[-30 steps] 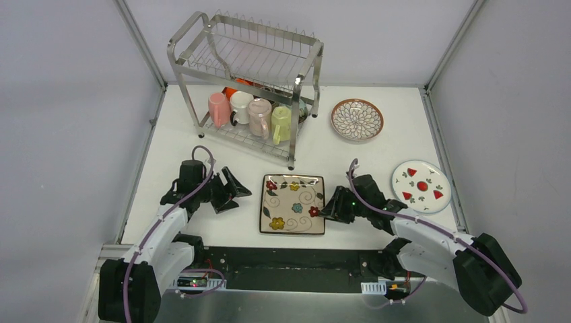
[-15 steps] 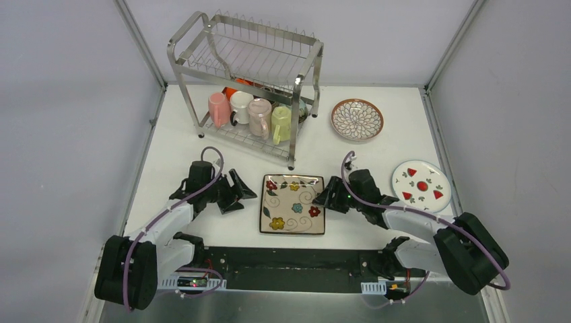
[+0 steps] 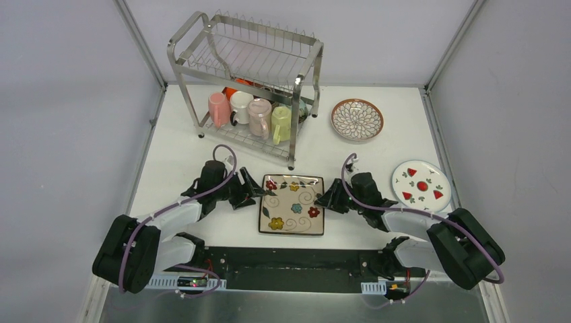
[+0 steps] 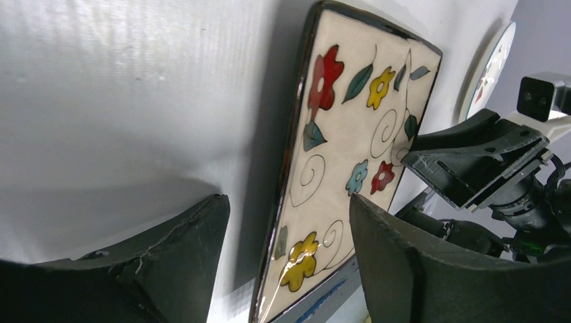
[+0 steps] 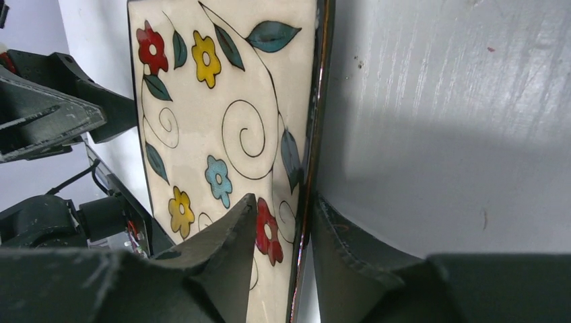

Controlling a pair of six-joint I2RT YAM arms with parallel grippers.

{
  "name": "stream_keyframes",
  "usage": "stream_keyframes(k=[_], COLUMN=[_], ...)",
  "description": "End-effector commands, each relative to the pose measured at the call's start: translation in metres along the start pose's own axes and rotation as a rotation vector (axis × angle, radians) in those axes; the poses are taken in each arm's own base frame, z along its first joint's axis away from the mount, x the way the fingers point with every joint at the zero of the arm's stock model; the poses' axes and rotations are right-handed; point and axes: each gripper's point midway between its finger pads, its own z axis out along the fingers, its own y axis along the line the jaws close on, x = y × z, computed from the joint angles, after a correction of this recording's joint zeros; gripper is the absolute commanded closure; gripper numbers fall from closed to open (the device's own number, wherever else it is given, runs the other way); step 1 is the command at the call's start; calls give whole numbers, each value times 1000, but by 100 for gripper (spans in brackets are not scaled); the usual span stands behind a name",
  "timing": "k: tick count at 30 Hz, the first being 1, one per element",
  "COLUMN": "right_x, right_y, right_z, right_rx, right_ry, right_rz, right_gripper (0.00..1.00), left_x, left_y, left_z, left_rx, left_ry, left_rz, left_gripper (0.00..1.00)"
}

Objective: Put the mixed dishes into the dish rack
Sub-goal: Pick up the plate at the center of the board.

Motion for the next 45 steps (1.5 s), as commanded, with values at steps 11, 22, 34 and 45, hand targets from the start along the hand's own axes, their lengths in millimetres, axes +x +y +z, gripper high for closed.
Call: stream_keyframes(k=[11, 22, 34, 45], right_x=[4, 15, 22, 23], right_y=[14, 25, 37, 34], right_z=[-3, -3, 0, 4], right_rx=[-122, -169, -220, -204], right_ry=[-28, -1, 10, 14], right_rz=[37, 23, 41, 43], right_gripper=[66, 68, 69, 69], left_x=[14, 25, 34, 32], left_y=[-39, -107, -150, -180], left_z=[6, -16, -28, -50], left_rx=[156, 321, 487, 591], left_ry=[-23, -44, -80, -129], left_rz=[-6, 109, 153, 204], left_gripper=[36, 44, 45, 50])
